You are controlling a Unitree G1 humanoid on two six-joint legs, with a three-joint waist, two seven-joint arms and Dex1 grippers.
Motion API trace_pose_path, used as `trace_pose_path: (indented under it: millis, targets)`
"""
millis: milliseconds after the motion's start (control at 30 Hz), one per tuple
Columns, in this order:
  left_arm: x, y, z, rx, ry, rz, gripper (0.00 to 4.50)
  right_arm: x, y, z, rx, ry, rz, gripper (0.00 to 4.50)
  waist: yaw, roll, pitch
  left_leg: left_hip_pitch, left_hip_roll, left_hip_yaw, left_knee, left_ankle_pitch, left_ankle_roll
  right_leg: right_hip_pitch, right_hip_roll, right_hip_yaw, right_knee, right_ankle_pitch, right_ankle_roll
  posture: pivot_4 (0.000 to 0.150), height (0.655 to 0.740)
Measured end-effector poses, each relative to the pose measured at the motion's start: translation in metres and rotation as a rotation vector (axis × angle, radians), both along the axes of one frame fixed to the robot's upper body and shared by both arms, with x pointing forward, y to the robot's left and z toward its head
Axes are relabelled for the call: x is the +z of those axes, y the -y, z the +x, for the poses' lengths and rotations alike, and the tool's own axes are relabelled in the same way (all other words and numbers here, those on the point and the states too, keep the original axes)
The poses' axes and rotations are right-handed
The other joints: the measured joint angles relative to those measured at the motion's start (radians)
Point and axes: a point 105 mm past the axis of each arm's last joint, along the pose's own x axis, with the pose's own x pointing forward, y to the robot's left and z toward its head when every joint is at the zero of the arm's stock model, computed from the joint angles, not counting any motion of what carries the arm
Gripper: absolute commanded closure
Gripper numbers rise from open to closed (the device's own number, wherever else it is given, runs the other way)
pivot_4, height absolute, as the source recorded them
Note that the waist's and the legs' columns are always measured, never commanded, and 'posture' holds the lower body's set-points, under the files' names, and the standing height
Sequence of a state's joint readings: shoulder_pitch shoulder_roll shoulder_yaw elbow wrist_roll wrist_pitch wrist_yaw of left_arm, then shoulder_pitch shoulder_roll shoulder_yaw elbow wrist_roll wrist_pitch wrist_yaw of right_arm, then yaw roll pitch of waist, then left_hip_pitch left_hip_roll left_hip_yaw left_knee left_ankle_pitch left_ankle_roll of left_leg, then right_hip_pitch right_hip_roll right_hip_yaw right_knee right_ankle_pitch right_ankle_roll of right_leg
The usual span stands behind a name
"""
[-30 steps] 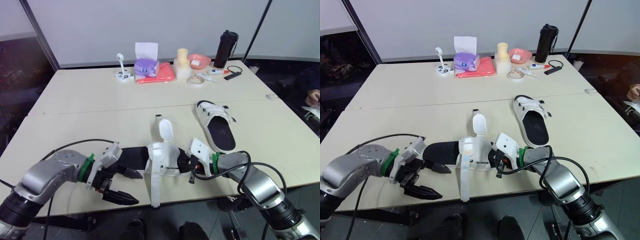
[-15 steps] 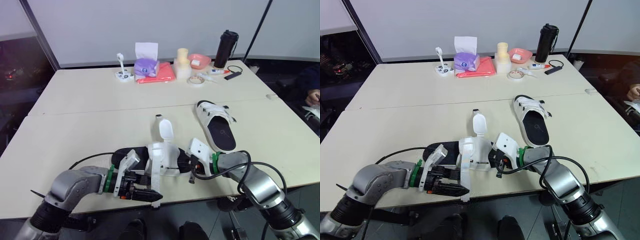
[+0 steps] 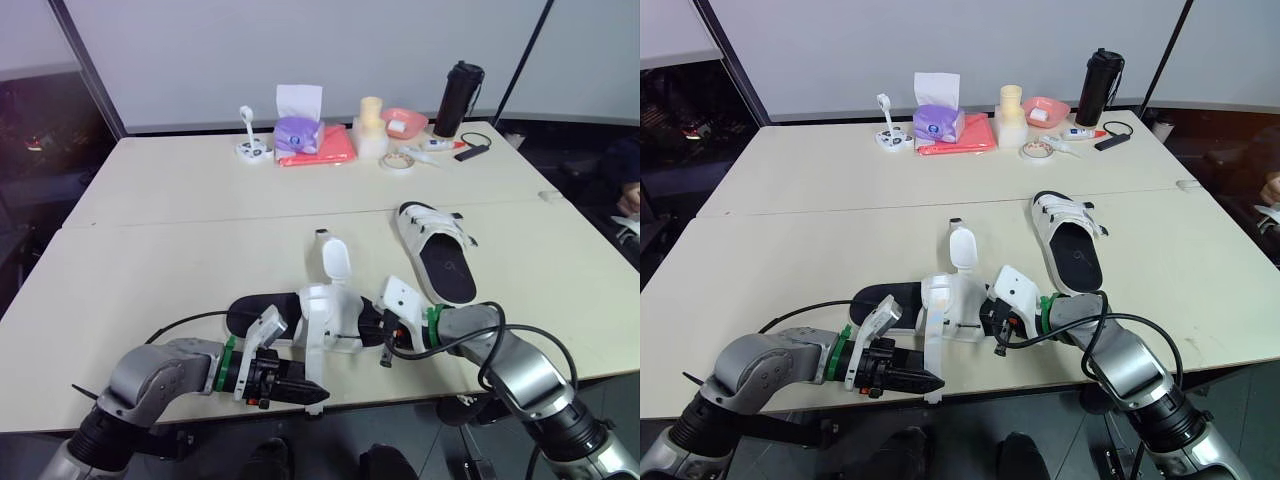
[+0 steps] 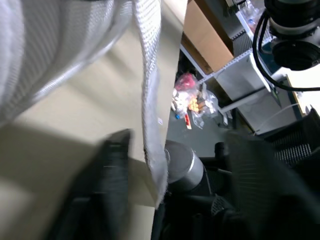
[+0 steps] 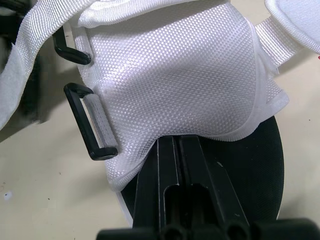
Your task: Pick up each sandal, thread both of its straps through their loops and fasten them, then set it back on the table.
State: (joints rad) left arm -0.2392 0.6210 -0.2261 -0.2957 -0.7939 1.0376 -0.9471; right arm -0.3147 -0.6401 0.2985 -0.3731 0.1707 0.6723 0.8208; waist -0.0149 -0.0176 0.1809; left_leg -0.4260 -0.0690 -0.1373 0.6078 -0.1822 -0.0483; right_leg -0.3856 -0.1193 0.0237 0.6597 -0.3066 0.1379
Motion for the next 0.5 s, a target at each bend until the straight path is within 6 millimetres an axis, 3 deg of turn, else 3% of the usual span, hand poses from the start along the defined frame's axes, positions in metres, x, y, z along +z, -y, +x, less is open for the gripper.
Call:
trace_pose_path:
  millis: [100,300,367,500]
  targets:
    - [-0.002,0.002,-0.003,-0.018,-0.011,0.002,4.46,0.0,0.0,-0.001,-0.001,0.001,0.001,4.5,0.0,0.0,0.0,0.0,0.0,0.0,-0.001,0.0,0.0,0.0,0.0,0.0,-0.001,0.0,0.0,0.15,0.7344]
    - [-0.002,0.006,-0.003,-0.023,-0.021,-0.014,4.46,0.0,0.0,-0.001,-0.002,0.0,0.0,4.5,0.0,0.0,0.0,0.0,0.0,0.0,-0.003,0.0,0.0,0.0,0.0,0.0,-0.004,0.0,0.0,0.15,0.7344]
    - [0.007,0.006,0.001,-0.014,-0.033,-0.059,4.46,0.0,0.0,-0.001,-0.004,0.0,0.001,4.5,0.001,0.0,0.0,0.0,0.0,0.0,-0.003,0.0,0.0,0.0,0.0,0.0,-0.004,0.0,0.0,0.15,0.7344]
    - [0.045,-0.001,0.017,-0.003,-0.048,-0.184,4.46,0.0,0.0,-0.002,-0.006,0.002,0.002,4.5,0.001,0.0,0.0,0.0,0.0,0.0,-0.003,0.0,0.0,0.0,0.0,-0.001,-0.004,0.0,0.0,0.15,0.7344]
